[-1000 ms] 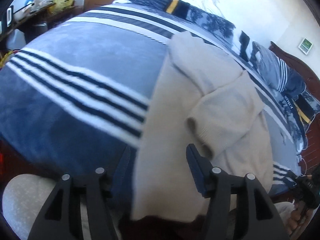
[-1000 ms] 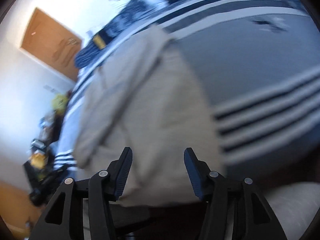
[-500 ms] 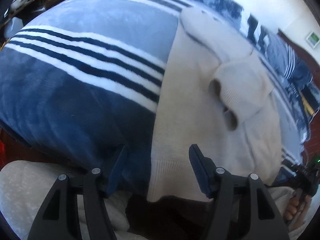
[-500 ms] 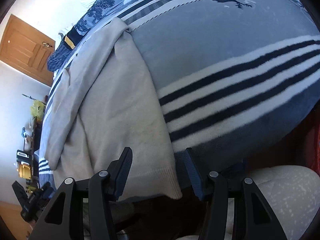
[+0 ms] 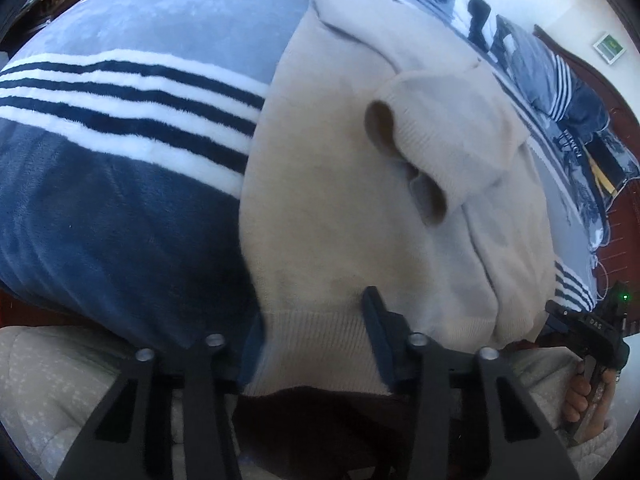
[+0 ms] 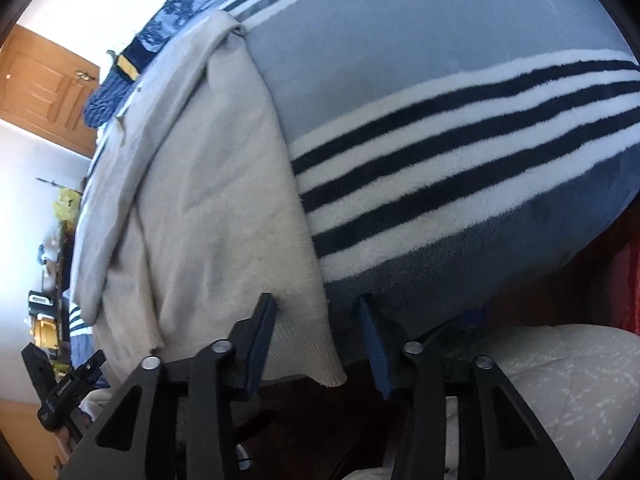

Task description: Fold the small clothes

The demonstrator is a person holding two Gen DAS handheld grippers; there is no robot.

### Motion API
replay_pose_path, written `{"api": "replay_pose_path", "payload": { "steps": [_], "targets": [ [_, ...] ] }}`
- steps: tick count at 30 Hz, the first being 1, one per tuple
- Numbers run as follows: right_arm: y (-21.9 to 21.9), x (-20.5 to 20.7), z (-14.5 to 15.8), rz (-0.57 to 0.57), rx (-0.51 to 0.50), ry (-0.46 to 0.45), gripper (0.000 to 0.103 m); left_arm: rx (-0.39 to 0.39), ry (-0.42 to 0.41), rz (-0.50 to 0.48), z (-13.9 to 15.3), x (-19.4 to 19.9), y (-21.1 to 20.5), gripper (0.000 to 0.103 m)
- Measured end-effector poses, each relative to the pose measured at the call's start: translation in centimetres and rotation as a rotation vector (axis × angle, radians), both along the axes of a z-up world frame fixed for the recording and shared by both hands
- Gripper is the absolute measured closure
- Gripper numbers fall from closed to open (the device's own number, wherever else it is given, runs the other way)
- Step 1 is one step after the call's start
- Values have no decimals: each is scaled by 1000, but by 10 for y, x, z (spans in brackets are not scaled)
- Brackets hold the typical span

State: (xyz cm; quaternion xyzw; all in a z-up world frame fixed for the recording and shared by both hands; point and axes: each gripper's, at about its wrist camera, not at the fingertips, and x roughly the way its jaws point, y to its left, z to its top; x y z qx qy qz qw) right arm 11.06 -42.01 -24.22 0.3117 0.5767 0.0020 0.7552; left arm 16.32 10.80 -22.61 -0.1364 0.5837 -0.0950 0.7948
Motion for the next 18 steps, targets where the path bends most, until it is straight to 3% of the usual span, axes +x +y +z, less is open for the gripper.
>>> {"api": "replay_pose_path", "payload": {
  "steps": [2,3,4,15,18],
  "targets": [
    [0,0,-1,-4,3,4,59,-27,11,19,-1,0,4,76],
    [1,0,-1,-4,1,5,59,-42,13,26,-1,-1,7,89],
    [1,0,0,-1,1,5,60,-64,13,30,1,-1,9,96],
    [8,-7,-3,4,50,5,68,-80,30,32,0,-4,8,95],
    [7,-5,-6,12,74,15,68,-74,38,31,-2,0,4,90]
  ]
}}
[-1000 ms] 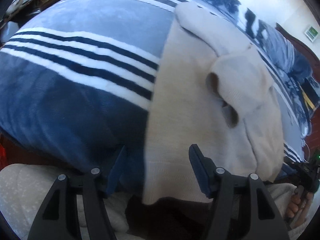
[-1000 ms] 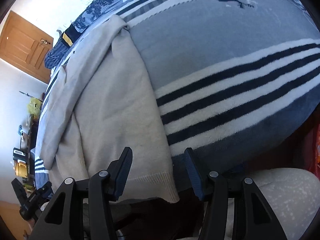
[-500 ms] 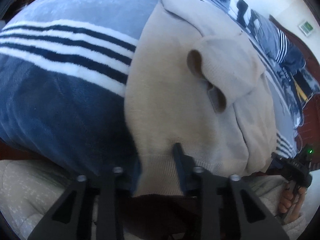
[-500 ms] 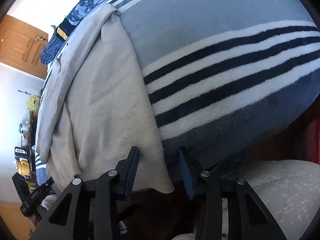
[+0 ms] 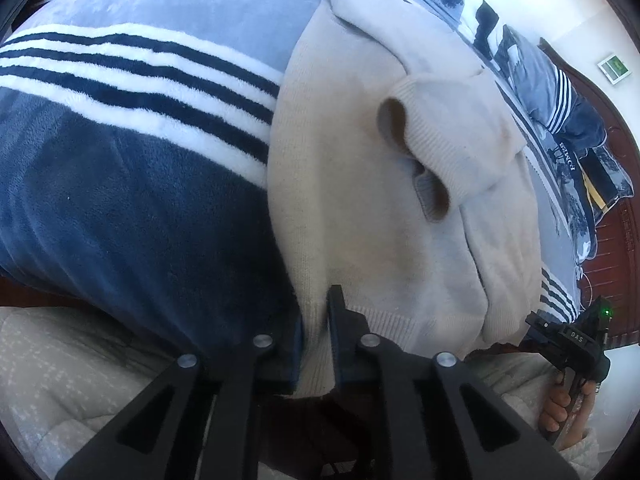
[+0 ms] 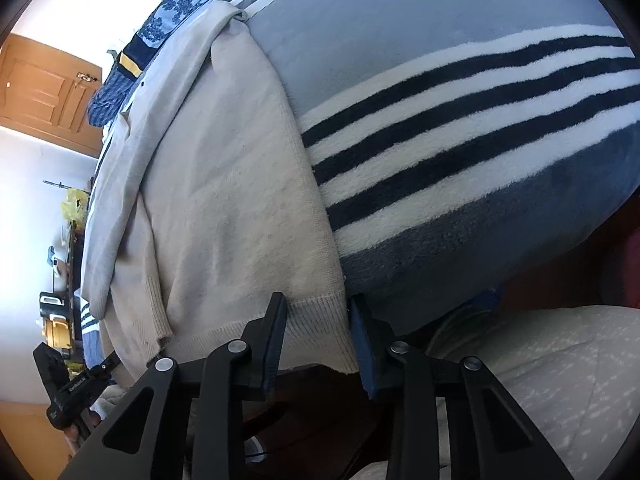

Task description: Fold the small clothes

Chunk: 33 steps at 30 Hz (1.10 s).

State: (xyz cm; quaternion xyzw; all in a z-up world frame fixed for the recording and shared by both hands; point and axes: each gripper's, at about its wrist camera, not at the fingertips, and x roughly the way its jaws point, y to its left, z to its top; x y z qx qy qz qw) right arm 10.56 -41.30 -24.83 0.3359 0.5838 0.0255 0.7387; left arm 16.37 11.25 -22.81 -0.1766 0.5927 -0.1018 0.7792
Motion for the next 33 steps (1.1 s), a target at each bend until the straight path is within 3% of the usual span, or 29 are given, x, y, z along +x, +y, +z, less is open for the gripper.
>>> {"api": "replay_pose_path", "payload": {
  "steps": [3,5,8,12,17,21,24,27,30,33],
  "targets": [
    [1,0,-2,5,9,3,68,8,-2,-1,0,-2,0,90],
    [1,0,-1,14,9,-7,83,21,-15,-3,1,-2,-3,91],
    [3,0,3,26,7,-19,95,28,-32,-2,7,-6,-4,96],
    [5,-6,16,38,-2,-39,97,16,-63,47,23,-17,6,97],
    [0,-30,49,19,17,-117,99,-84,-123,87,56,-39,30,98],
    [7,-47,67,54,21,-152,100,-63,-147,91,72,-50,42,98],
    [14,-55,65,67,31,-131,100,-56,-110,112,62,-52,47,98],
    [26,-53,61,108,-14,-94,100,11,-57,124,44,-49,42,98],
    [31,-40,36,125,-101,6,100,103,-14,126,30,-42,34,97],
    [38,-30,26,121,-130,25,99,188,-25,102,27,-39,24,96]
  ]
}}
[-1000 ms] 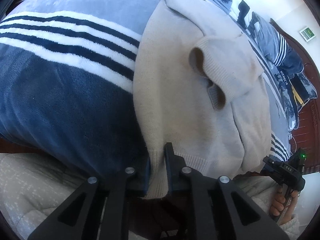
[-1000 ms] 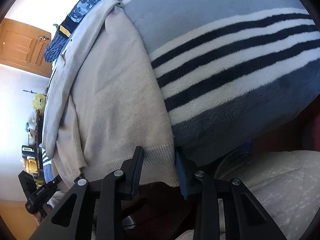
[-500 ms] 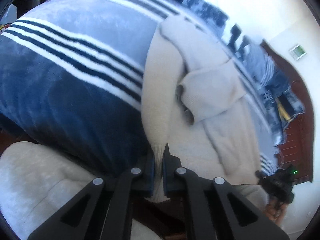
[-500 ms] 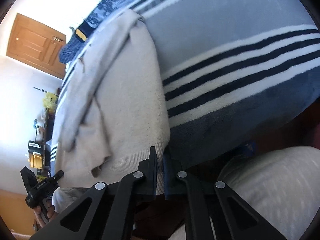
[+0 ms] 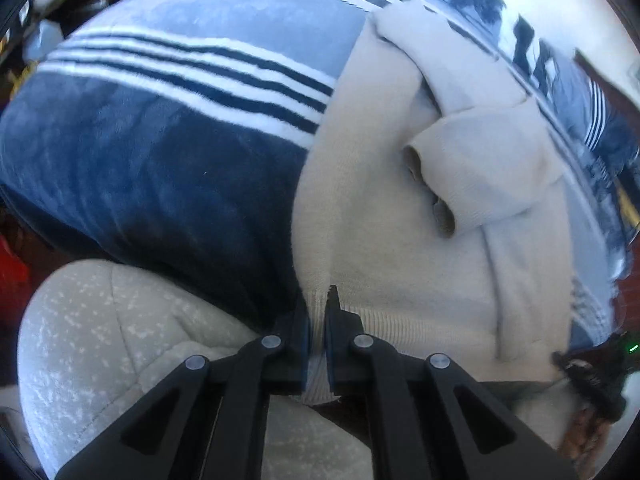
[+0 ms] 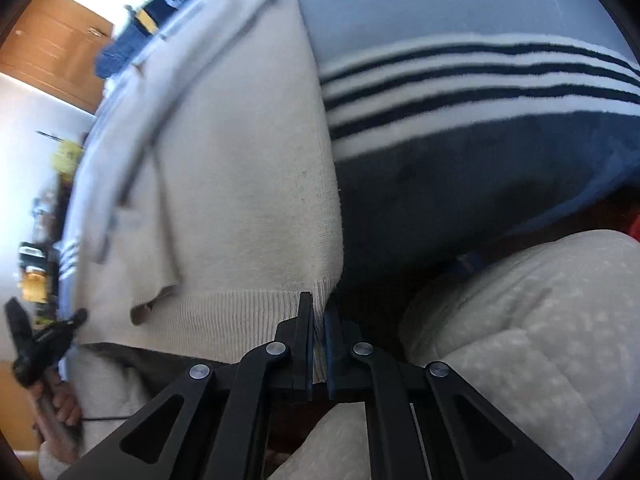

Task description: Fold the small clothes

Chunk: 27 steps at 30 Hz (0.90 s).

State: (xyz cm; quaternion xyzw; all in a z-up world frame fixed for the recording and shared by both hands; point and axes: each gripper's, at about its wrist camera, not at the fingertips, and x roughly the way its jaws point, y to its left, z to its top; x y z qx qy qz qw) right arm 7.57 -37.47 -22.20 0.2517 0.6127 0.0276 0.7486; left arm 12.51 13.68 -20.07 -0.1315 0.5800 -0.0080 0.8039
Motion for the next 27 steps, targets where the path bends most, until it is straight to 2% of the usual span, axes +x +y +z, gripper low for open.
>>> {"api": "replay_pose_path", "payload": {
  "steps": [2,4,6,7,8,9,10,11,13,16,18,22,25,27],
  "targets": [
    [5,1,5,22,-39,-25,96,42,-43,-15,8,-4,-5,94],
    [4,-1,10,21,-32,-57,96,70,-71,-10,14,-5,-3,91],
    [-3,-6,18,-20,-37,-86,91,103,-110,9,23,-12,-1,88],
    [-6,-8,20,-35,-44,-96,84,101,-138,25,28,-18,3,85],
    [-10,-12,26,-56,-37,-123,70,84,-189,39,37,-24,6,80],
    [-13,-14,30,-70,-27,-145,61,81,-227,48,43,-30,7,66],
    [-15,-18,36,-86,-19,-171,47,86,-263,60,49,-36,8,51],
    [-19,-22,43,-106,-12,-202,43,91,-297,68,55,-40,8,48],
    [-26,-26,50,-128,20,-238,42,82,-340,42,62,-43,5,46],
    [-27,-27,50,-144,36,-245,42,117,-369,12,68,-45,-4,46],
    [-25,-27,52,-142,28,-243,42,121,-419,3,77,-50,-7,46],
    [-22,-33,69,-138,6,-317,39,118,-491,4,92,-61,-12,42],
    [-20,-39,84,-128,-27,-372,35,59,-491,27,103,-62,-8,41],
    [-22,-40,92,-128,-22,-385,35,63,-502,33,115,-61,-10,40]
  ]
}}
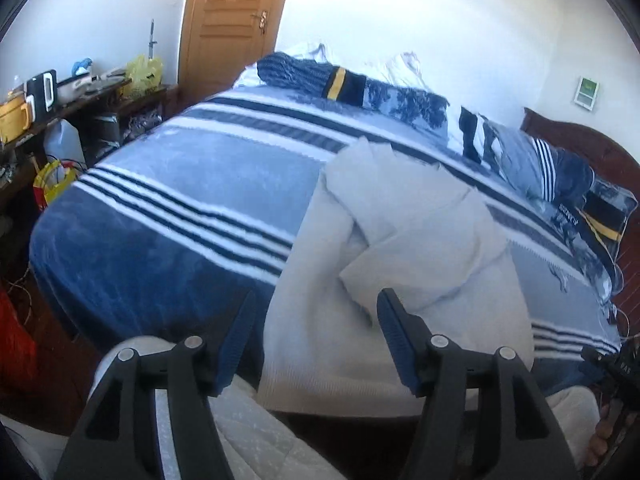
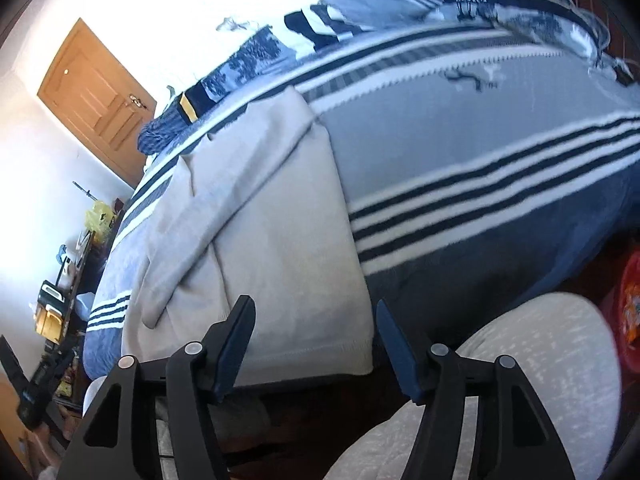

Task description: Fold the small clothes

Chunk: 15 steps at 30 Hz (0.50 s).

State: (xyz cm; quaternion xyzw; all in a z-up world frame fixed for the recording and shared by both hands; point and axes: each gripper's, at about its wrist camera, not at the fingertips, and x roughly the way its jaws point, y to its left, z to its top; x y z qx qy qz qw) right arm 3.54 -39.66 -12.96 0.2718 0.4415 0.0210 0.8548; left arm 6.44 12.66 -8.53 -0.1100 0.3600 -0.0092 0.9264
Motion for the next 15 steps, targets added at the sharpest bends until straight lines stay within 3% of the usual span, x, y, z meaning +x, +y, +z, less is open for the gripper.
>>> {"api": "replay_pose_path", "payload": {
  "steps": [2,4,8,15],
  "targets": [
    [-2,1,9,5,19,-19,35,10,-5,-1,15,5,-7,39],
    [-3,4,20,11,32,-40,34,59,-8,1,26,11,-19,31],
    [4,17,53,56,30,-86,32,113,19,-43,46,38,-49,31],
    [26,54,108,125,-95,-148,30,214,2,-86,71,66,-87,31]
  ]
}}
